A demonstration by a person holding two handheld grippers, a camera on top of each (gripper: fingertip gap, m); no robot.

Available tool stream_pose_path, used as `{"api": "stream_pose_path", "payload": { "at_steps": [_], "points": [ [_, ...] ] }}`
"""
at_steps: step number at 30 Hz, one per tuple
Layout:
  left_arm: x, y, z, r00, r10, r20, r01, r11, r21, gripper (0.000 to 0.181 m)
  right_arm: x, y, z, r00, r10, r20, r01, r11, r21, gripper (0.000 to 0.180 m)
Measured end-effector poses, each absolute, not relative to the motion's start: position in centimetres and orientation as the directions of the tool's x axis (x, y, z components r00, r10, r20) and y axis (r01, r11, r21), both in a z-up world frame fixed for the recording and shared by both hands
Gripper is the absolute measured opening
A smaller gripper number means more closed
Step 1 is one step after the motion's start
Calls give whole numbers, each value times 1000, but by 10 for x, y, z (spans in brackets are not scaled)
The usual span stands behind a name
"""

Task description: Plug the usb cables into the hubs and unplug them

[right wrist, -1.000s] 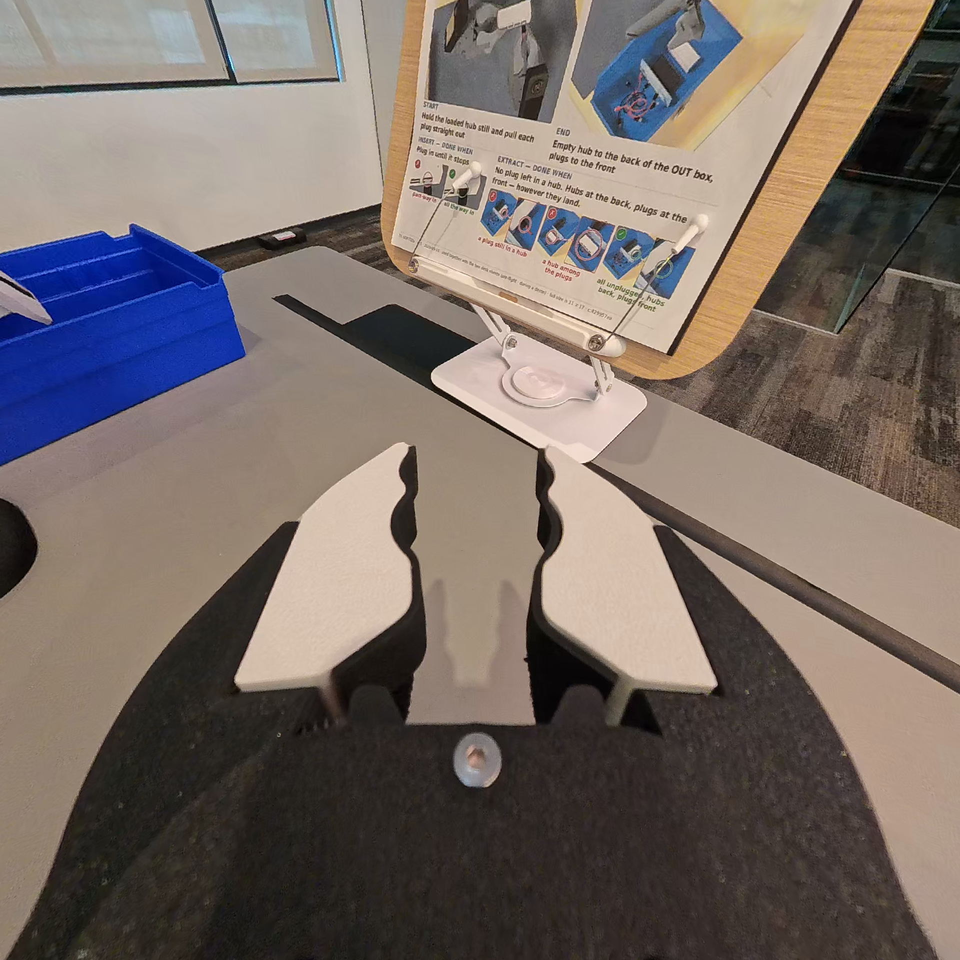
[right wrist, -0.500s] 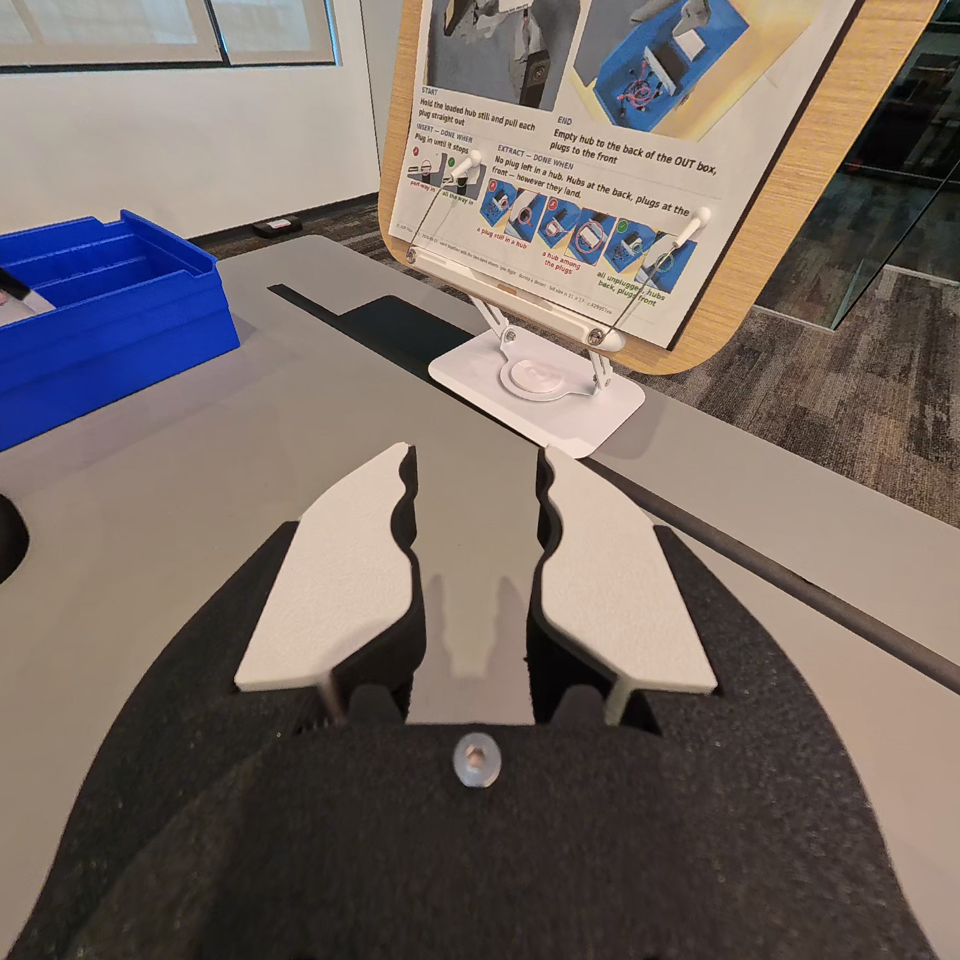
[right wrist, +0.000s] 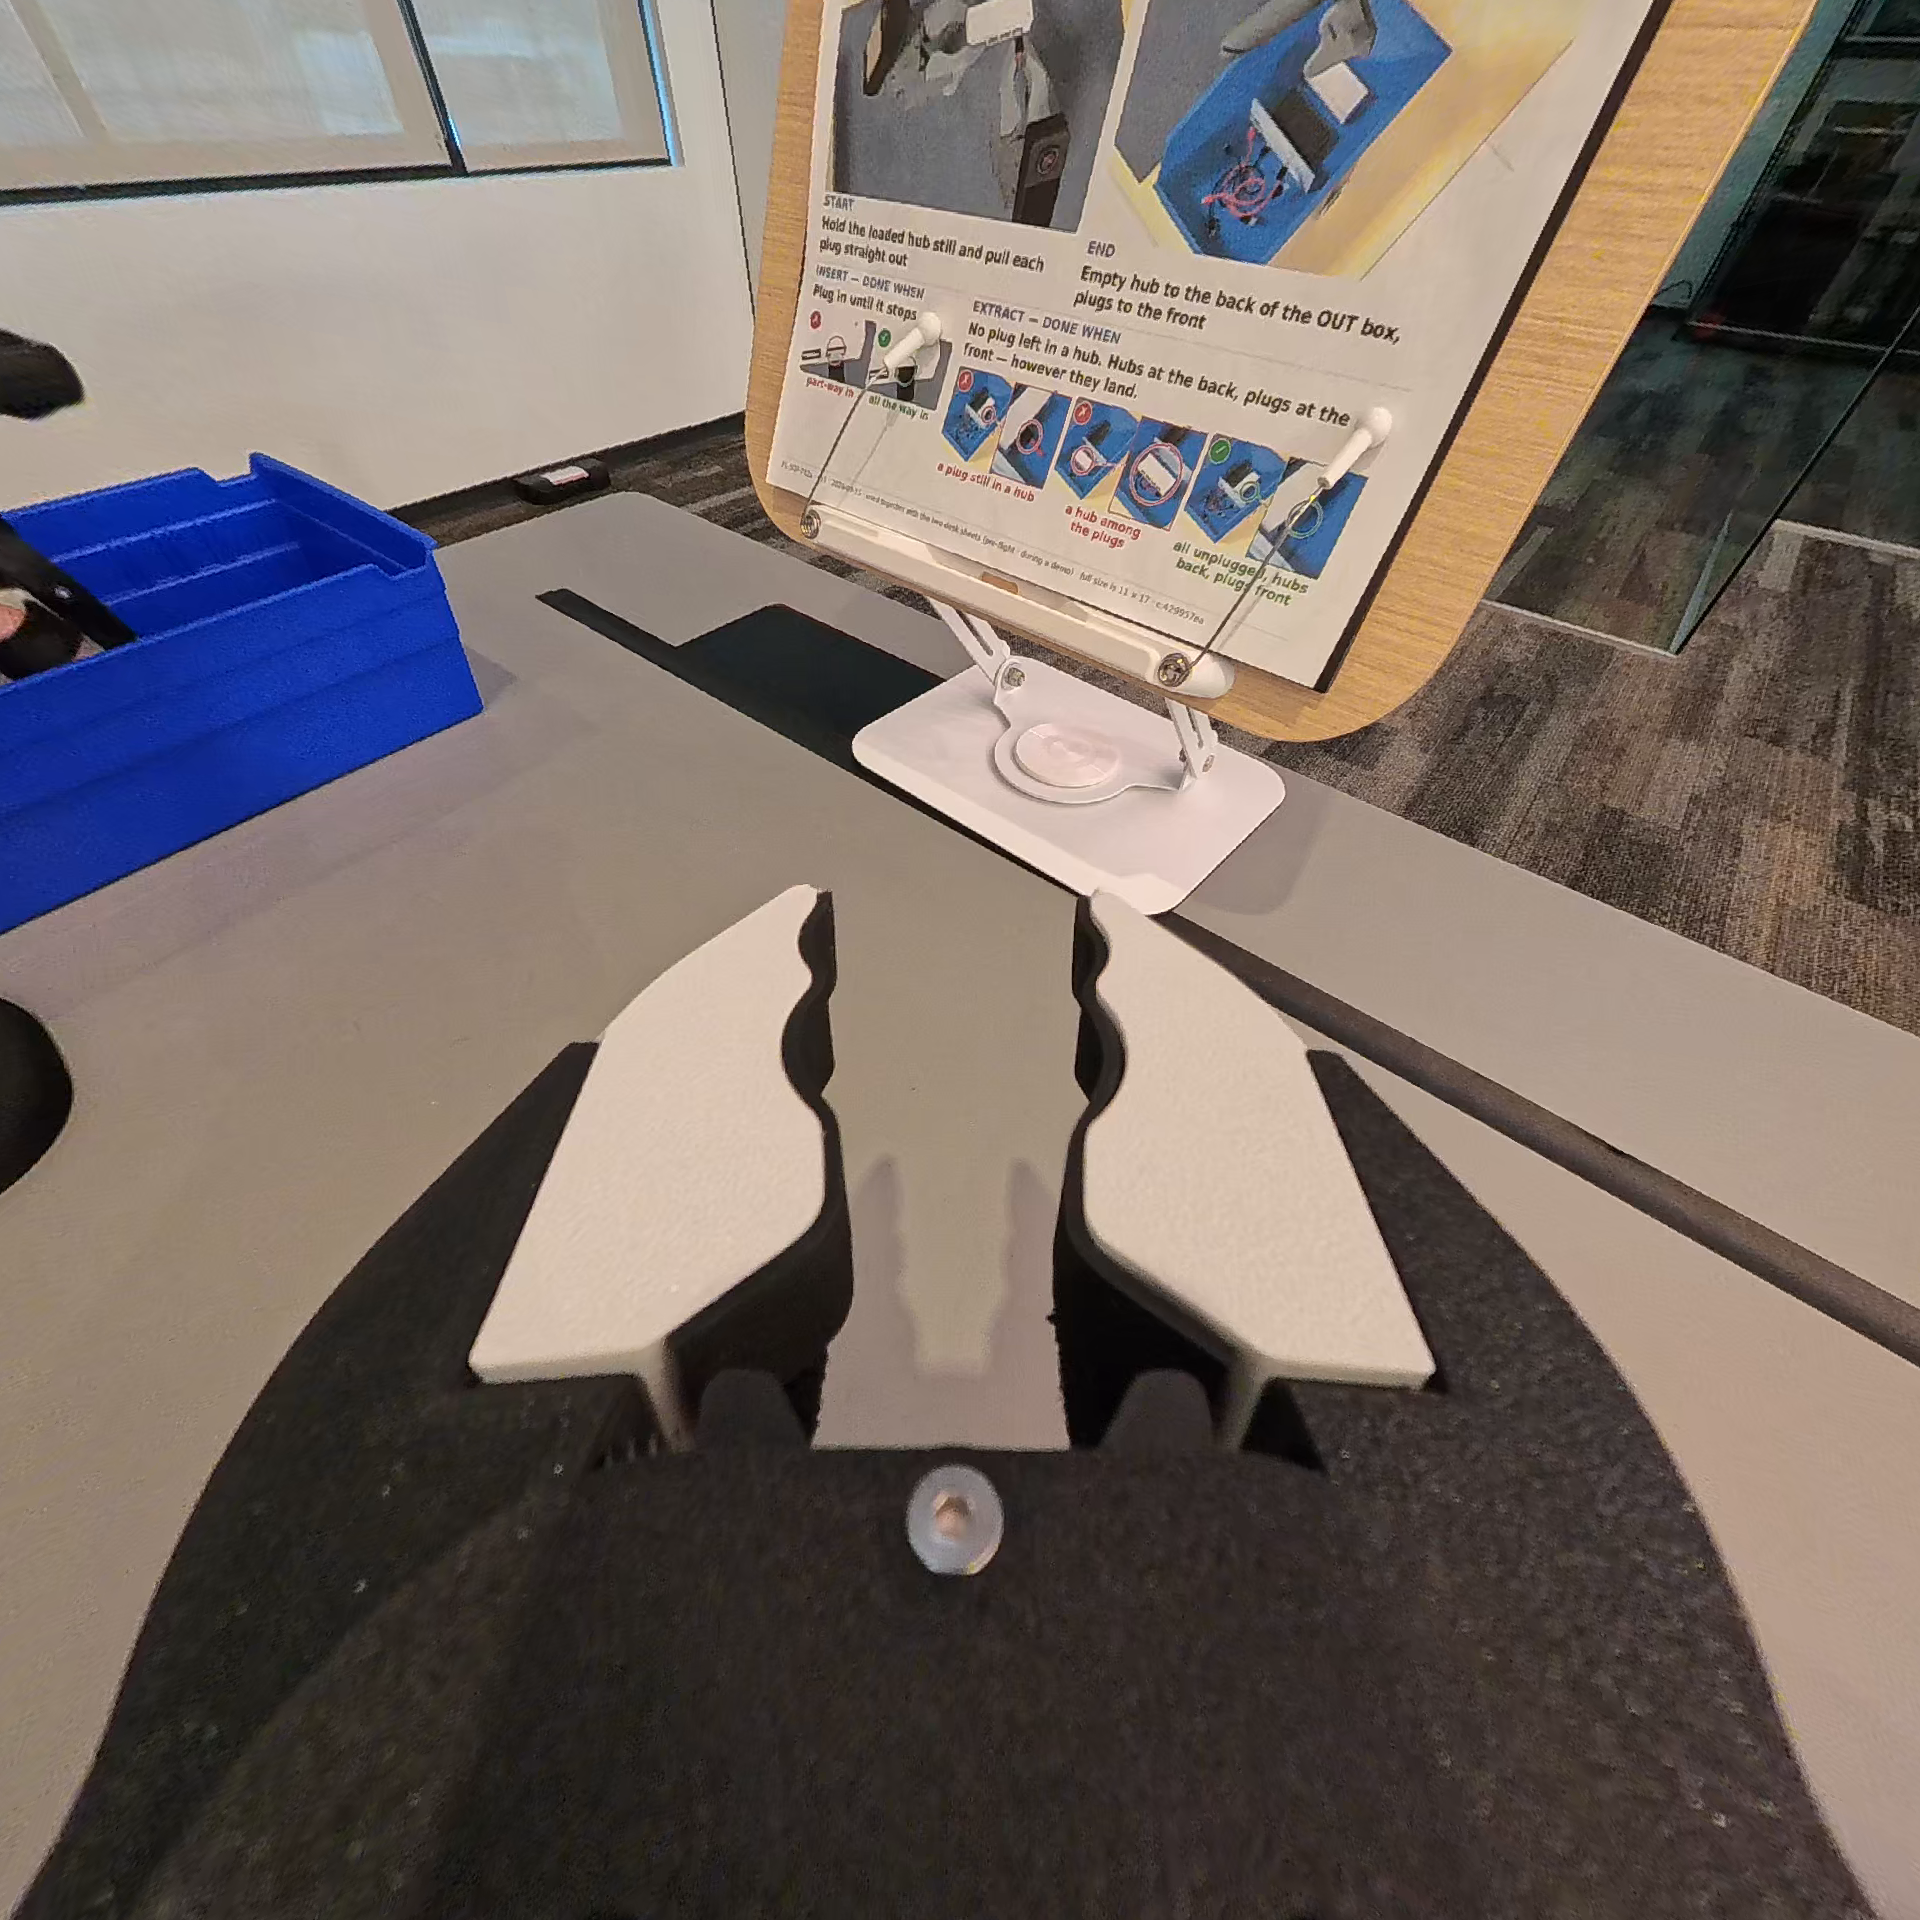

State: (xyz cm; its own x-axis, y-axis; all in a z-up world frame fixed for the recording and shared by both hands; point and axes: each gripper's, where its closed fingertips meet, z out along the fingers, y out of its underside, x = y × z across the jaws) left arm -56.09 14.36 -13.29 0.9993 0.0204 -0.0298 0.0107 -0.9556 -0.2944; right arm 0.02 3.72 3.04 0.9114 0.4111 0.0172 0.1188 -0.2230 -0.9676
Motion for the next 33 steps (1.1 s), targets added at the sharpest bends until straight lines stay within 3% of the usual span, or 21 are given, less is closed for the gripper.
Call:
{"api": "stream_pose_path", "payload": {
  "at_steps": [1,4,25,33],
  "points": [
    [-560,143,-135,999,31,-29,21,-959,-281,43,0,37,30,911,412,17,120,-224,-967,43],
    [-555,138,-144,998,61,-22,55,-972,-227,49,1,37,30,911,413,14,117,-225,-967,43],
    [-564,147,-133,995,68,71,88,-934,-345,35,13,34,31,911,413,-24,71,-215,-974,41],
    [-578,142,-107,984,-104,-148,-146,-940,-310,34,16,33,31,910,413,-36,58,-213,-975,41]
  ]
}}
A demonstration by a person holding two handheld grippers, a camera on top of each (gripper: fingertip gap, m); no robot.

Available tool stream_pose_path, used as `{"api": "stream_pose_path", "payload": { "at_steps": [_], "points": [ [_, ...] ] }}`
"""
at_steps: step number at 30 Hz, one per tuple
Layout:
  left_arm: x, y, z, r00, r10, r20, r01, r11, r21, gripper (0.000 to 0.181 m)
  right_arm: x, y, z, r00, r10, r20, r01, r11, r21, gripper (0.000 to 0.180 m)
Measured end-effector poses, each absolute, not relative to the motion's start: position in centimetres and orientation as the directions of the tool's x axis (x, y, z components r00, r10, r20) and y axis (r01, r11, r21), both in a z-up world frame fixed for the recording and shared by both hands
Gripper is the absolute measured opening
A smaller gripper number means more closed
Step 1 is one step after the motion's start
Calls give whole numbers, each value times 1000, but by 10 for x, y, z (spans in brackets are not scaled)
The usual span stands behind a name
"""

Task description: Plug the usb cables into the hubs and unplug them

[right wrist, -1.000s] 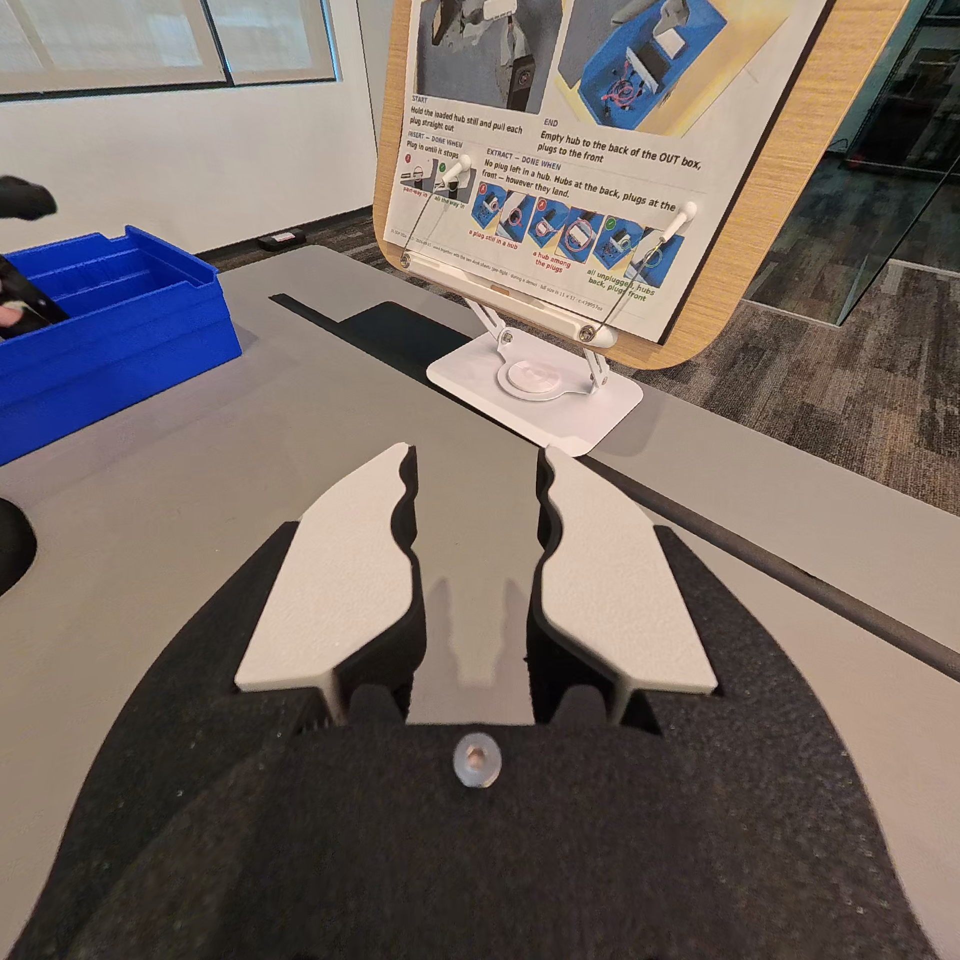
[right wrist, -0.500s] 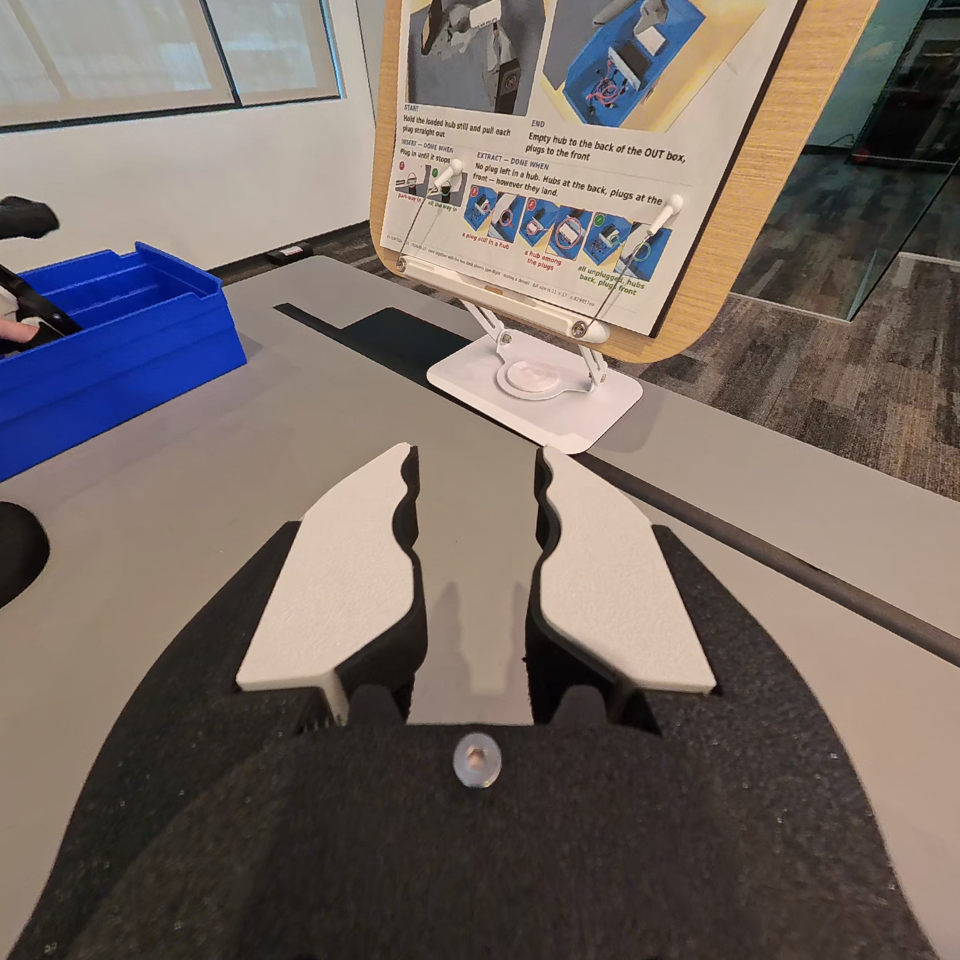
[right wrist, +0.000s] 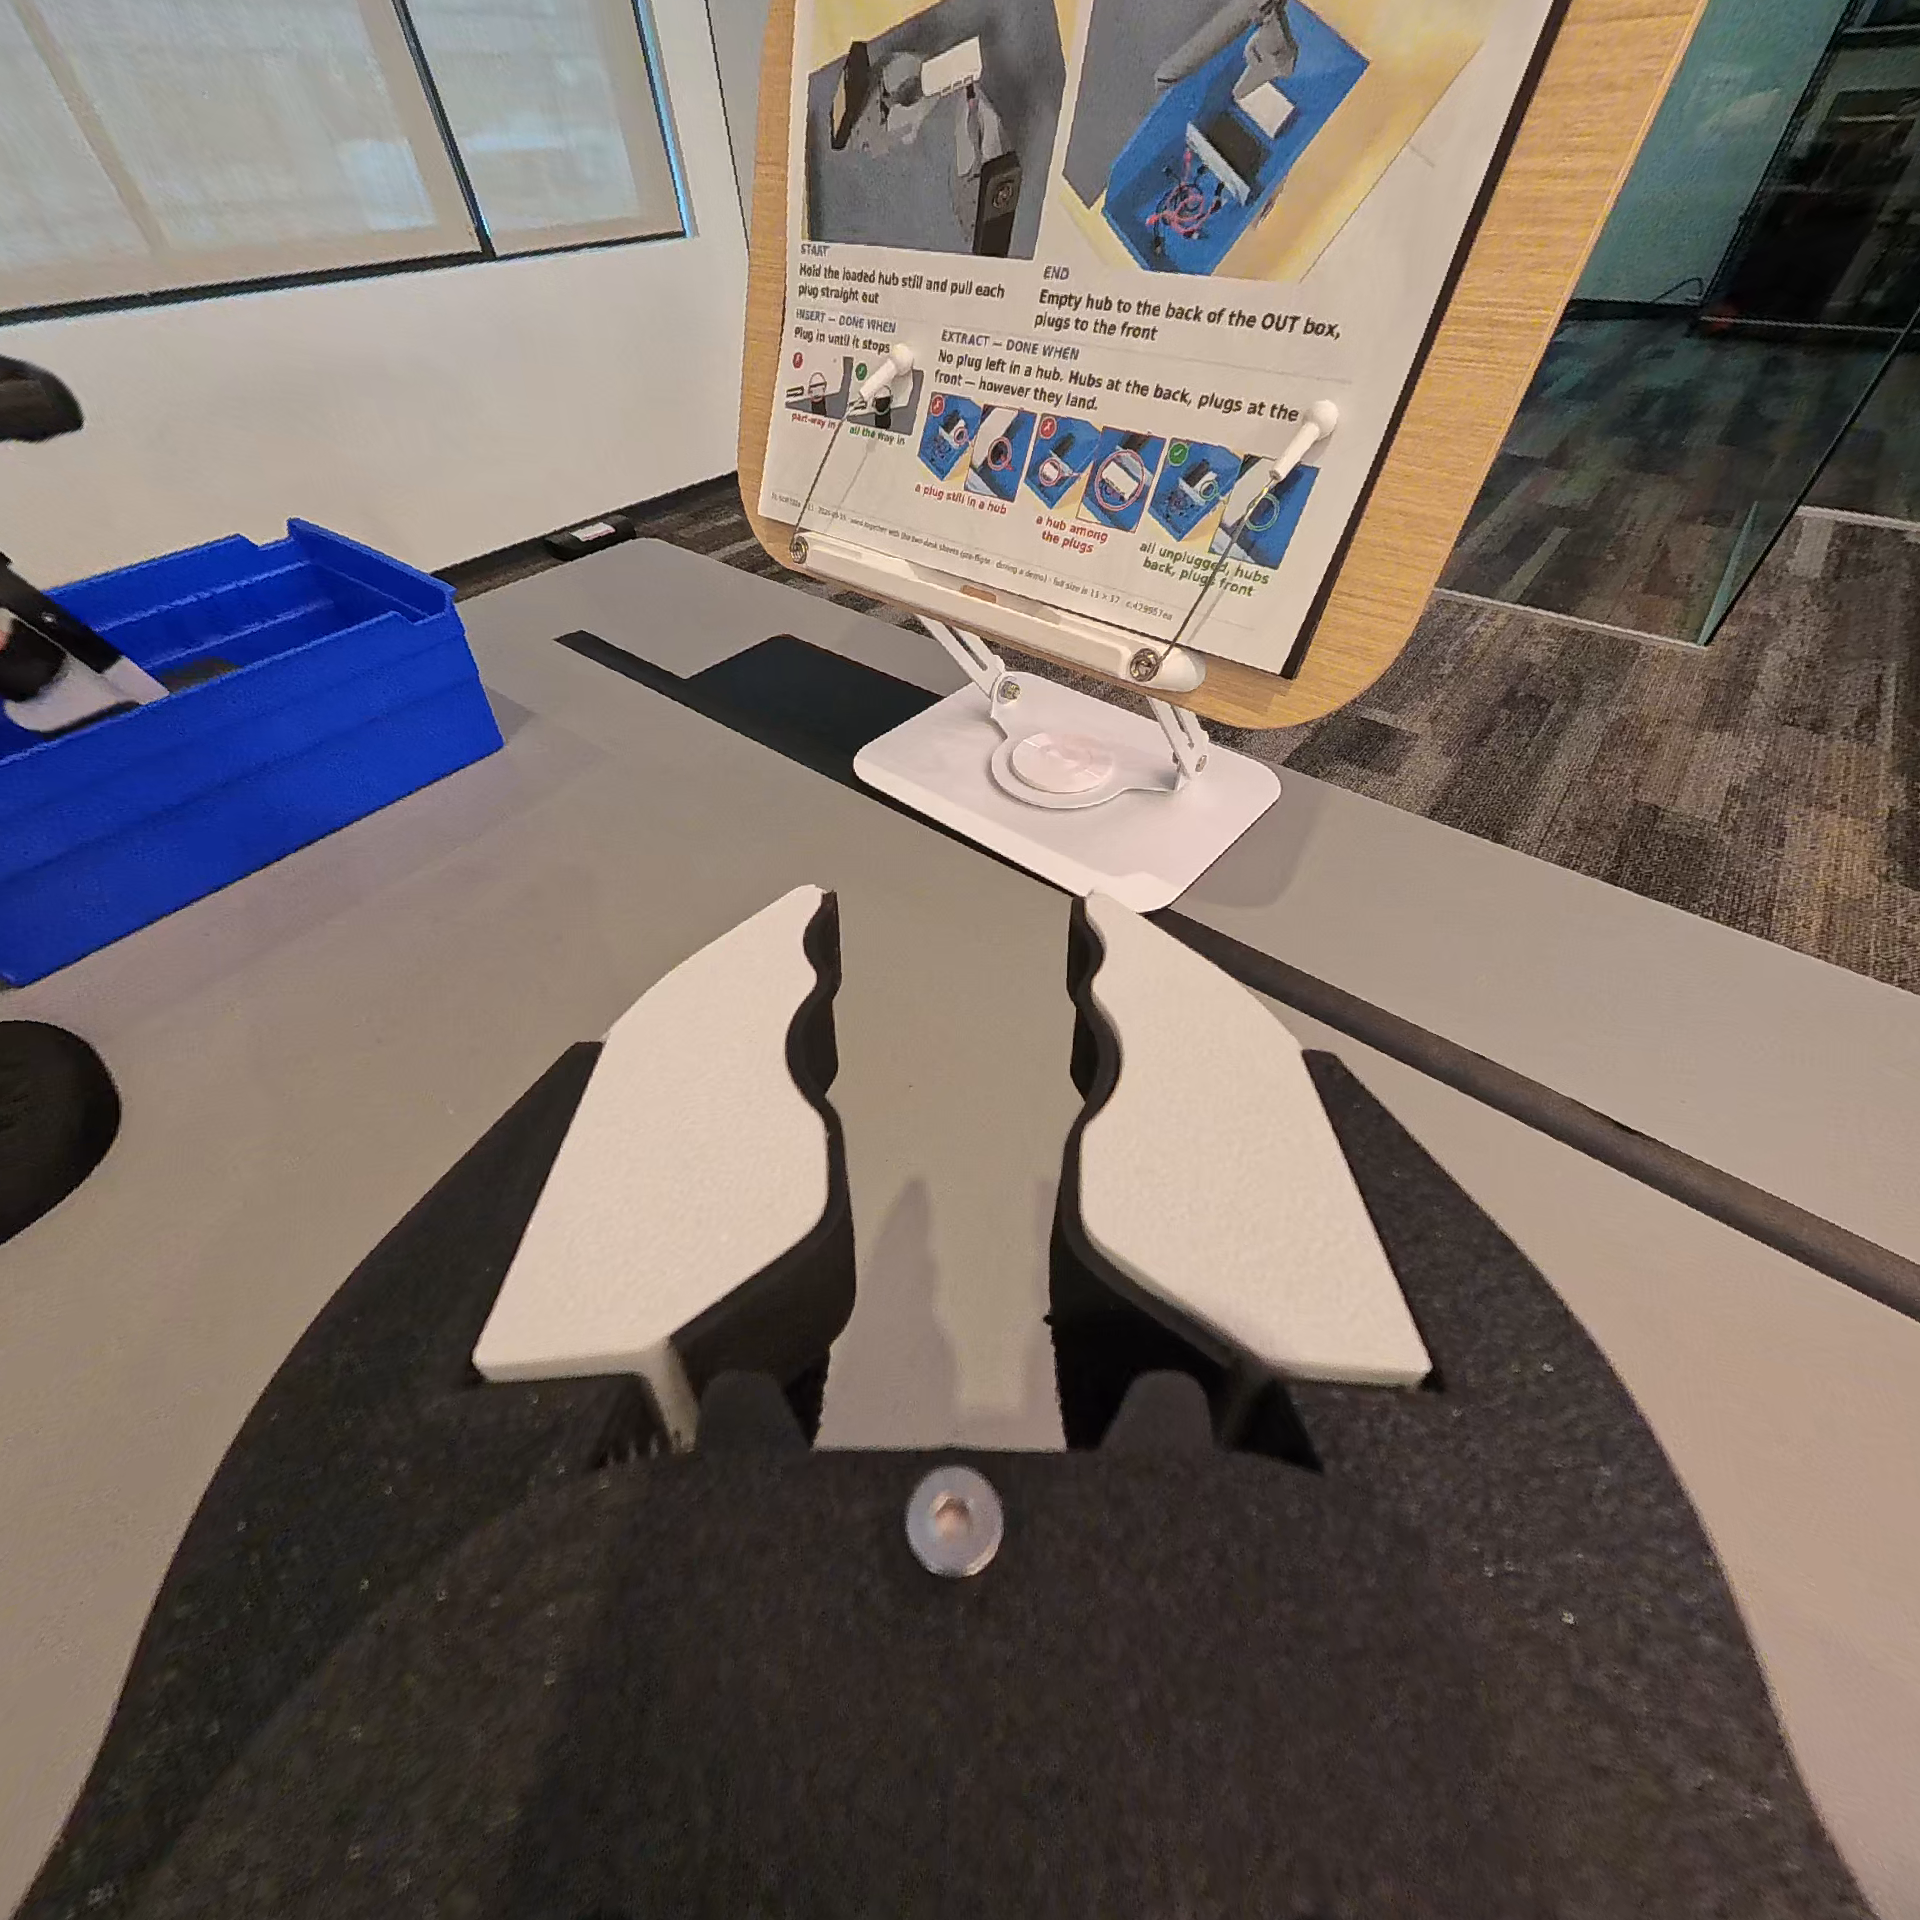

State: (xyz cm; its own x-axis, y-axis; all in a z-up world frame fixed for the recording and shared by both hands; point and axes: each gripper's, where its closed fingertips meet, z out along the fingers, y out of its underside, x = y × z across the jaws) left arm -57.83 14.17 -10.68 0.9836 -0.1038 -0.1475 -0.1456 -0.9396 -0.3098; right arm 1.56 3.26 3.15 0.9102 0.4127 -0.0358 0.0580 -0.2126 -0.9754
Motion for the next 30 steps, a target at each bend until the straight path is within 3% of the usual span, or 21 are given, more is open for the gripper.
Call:
{"api": "stream_pose_path", "payload": {
  "at_steps": [5,17,30],
  "points": [
    [-585,140,-83,910,-238,-340,-332,-909,-252,33,16,32,33,909,414,-38,54,-208,-977,41],
    [-583,151,-5,711,-346,-612,-572,-791,-218,32,15,34,28,907,419,-47,51,-219,-974,41],
    [-546,155,54,575,-389,-720,-705,-682,-195,31,8,37,19,900,433,-53,61,-246,-967,41]
  ]
}}
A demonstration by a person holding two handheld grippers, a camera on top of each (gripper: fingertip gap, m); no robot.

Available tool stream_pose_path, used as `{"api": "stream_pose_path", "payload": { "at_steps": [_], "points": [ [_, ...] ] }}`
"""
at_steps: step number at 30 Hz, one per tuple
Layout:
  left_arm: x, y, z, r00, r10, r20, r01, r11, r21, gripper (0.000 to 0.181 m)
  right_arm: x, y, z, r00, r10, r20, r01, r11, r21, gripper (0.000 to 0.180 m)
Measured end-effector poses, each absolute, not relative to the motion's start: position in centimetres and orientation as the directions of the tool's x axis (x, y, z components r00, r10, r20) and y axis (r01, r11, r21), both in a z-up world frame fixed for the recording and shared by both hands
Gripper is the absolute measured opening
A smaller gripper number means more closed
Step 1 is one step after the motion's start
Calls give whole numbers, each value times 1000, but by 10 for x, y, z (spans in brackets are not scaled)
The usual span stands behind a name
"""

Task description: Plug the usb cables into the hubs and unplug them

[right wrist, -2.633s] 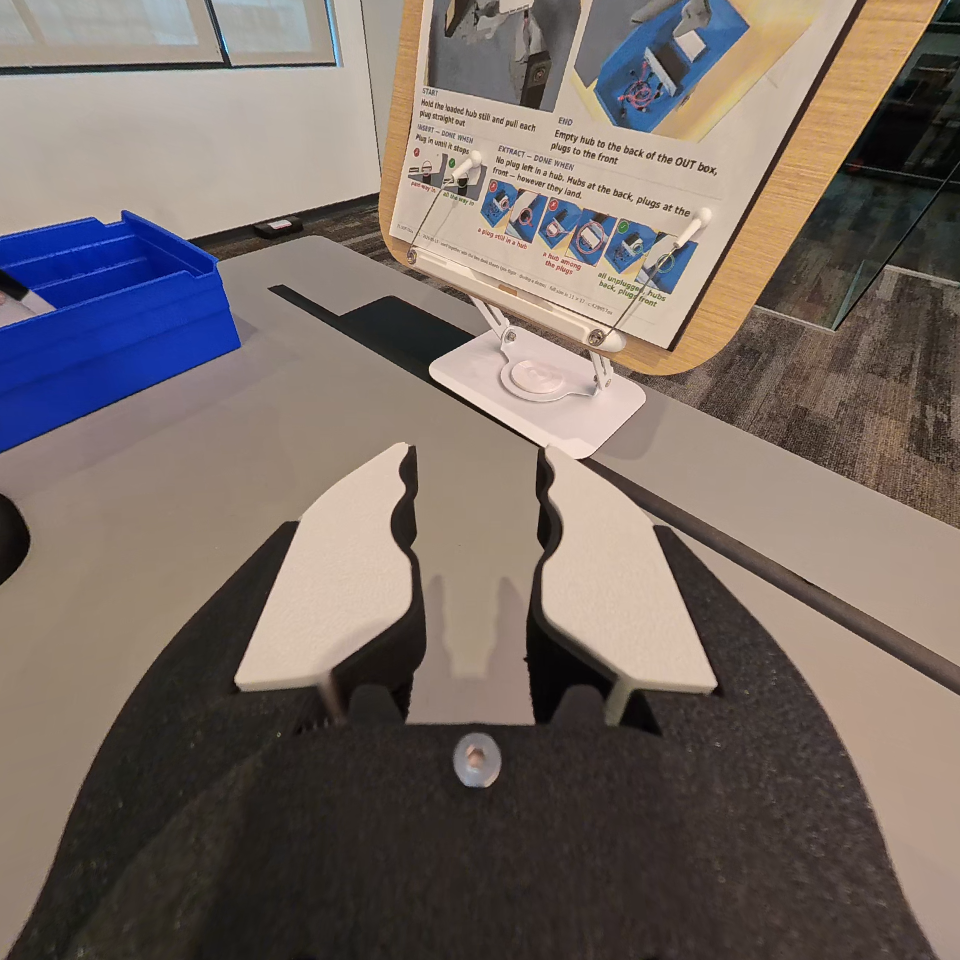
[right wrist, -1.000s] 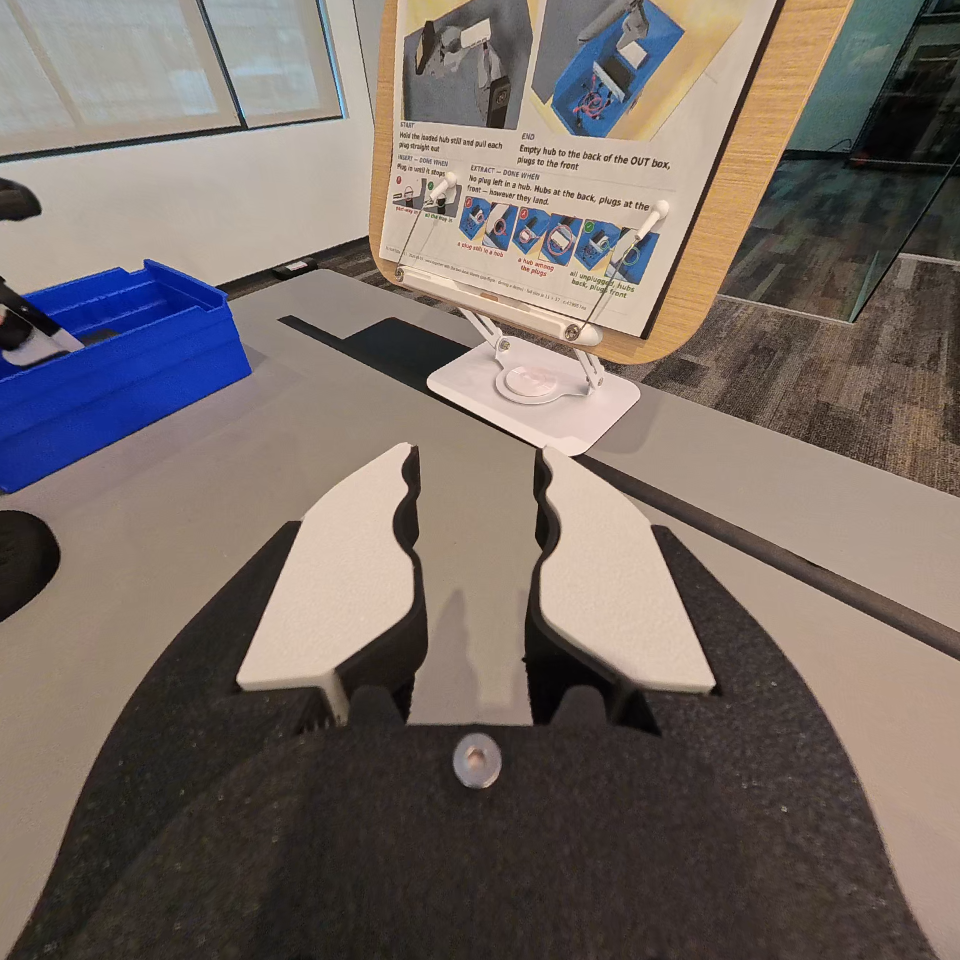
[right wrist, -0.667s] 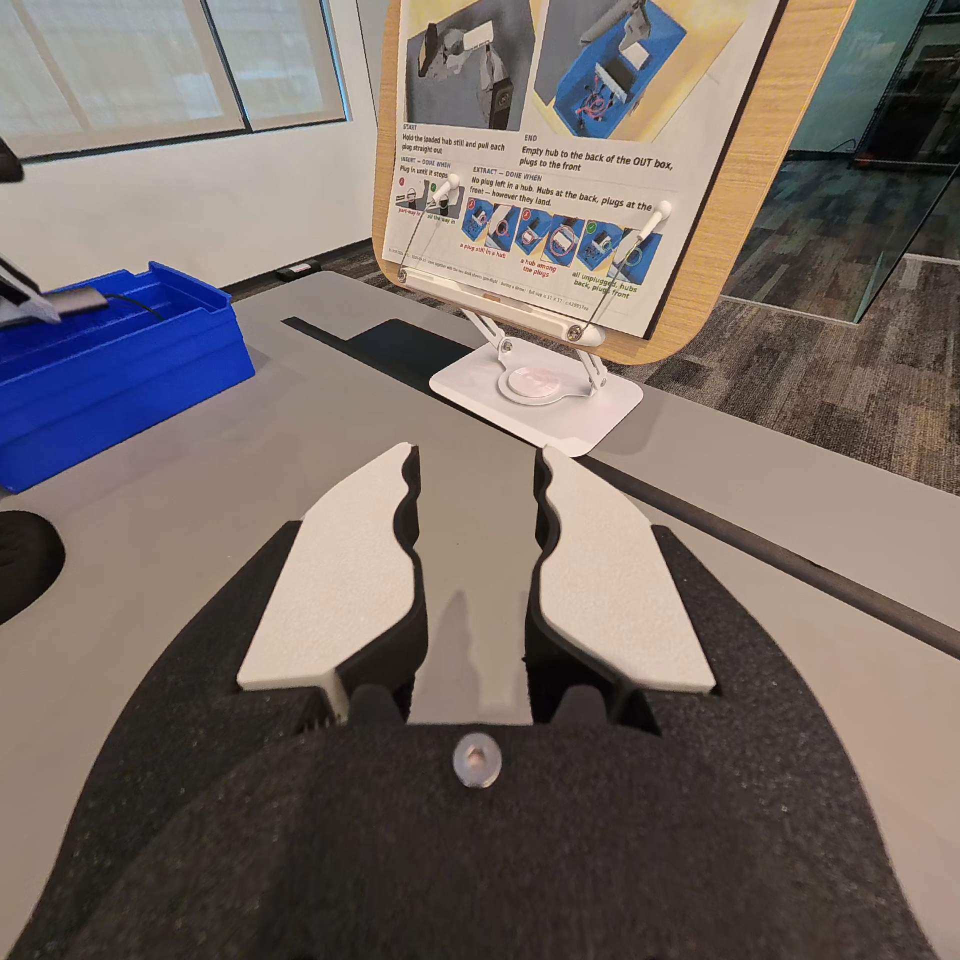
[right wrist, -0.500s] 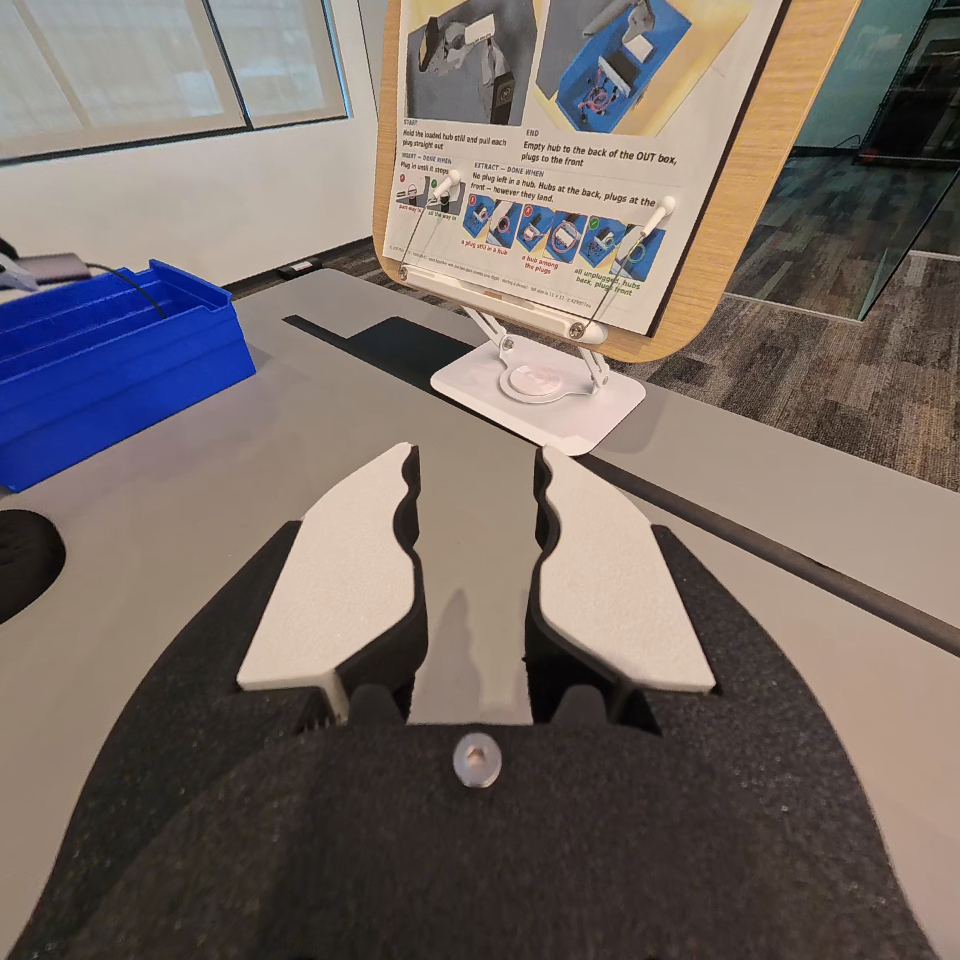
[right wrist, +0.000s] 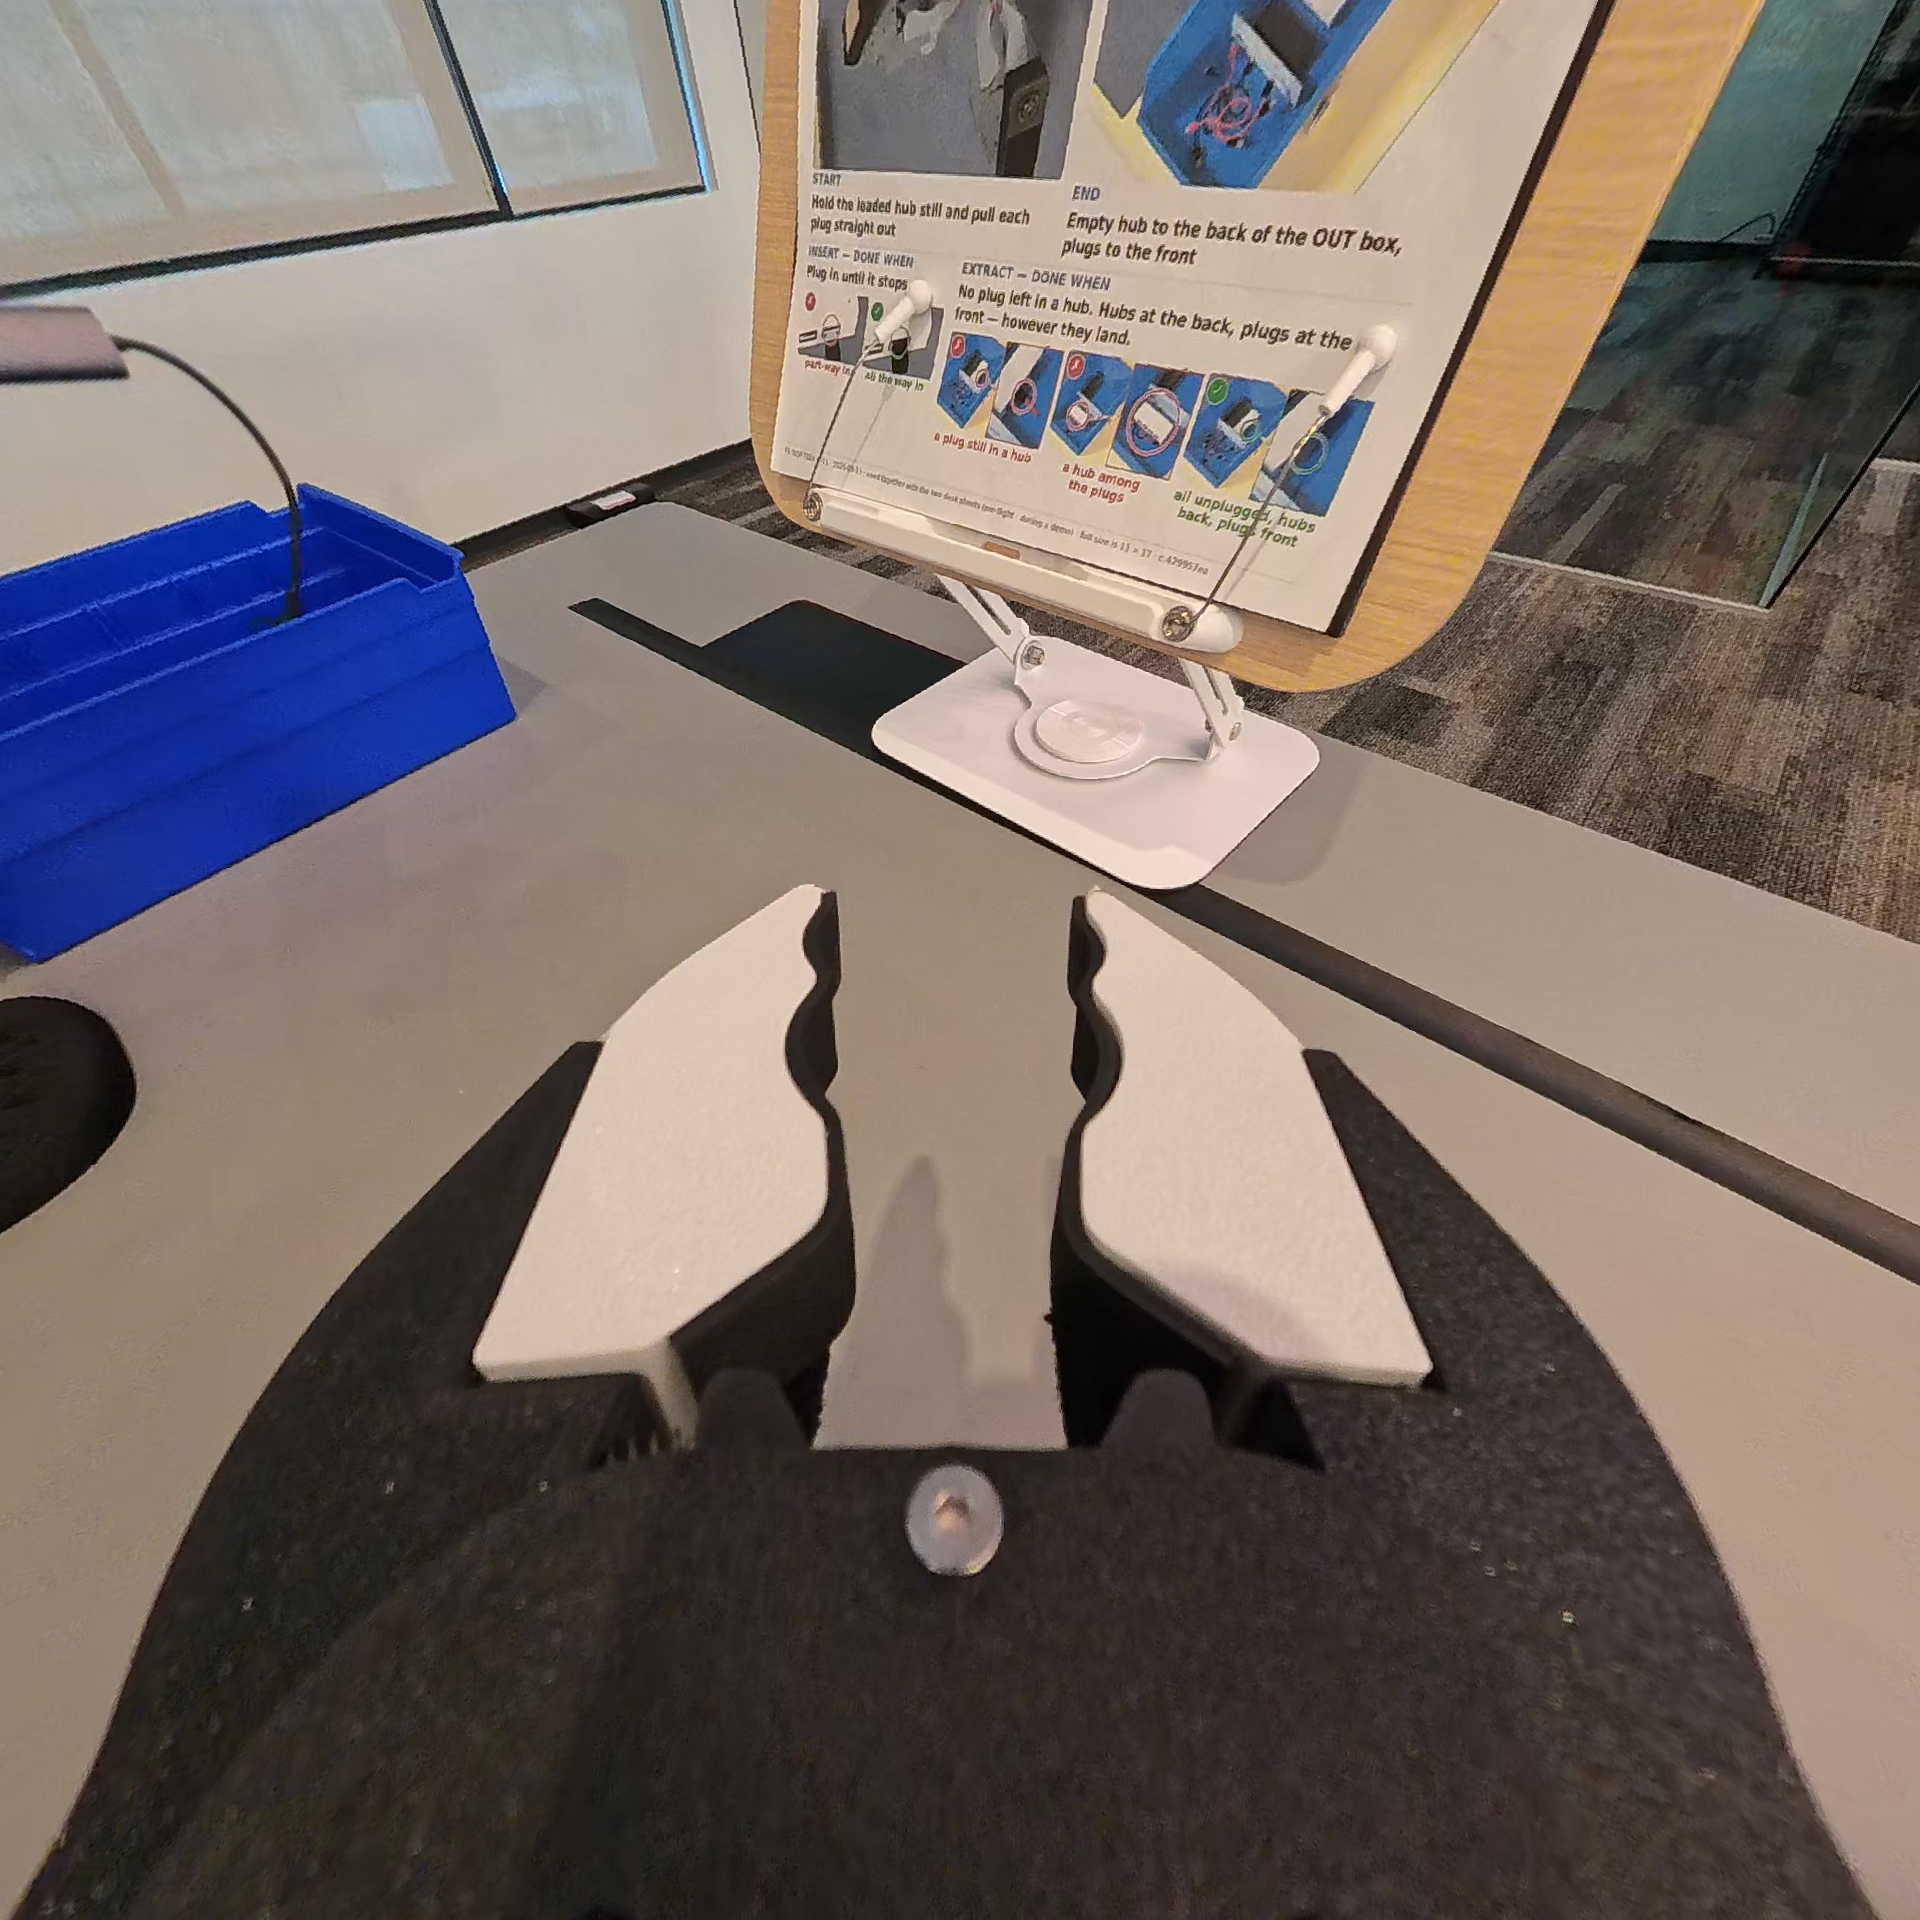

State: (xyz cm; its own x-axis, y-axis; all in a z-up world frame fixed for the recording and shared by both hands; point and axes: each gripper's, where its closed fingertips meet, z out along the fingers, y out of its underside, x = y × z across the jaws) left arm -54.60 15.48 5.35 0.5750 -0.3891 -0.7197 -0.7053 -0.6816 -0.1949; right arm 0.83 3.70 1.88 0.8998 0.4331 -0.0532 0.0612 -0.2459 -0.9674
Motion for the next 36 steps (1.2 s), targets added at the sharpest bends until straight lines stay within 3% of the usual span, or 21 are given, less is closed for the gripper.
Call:
{"api": "stream_pose_path", "payload": {
  "at_steps": [16,29,32,36],
  "points": [
    [-474,146,121,503,-401,-766,-818,-508,-271,30,-4,39,14,887,459,-55,72,-254,-964,42],
    [-476,139,88,444,-454,-772,-836,-519,-176,30,-22,43,9,859,504,-87,63,-274,-960,42],
    [-473,137,91,446,-460,-768,-843,-504,-188,30,-82,41,33,735,668,-115,24,-196,-980,41],
    [-471,132,92,431,-476,-766,-859,-477,-187,29,-186,26,92,320,942,-100,-233,-24,-972,40]
  ]
}}
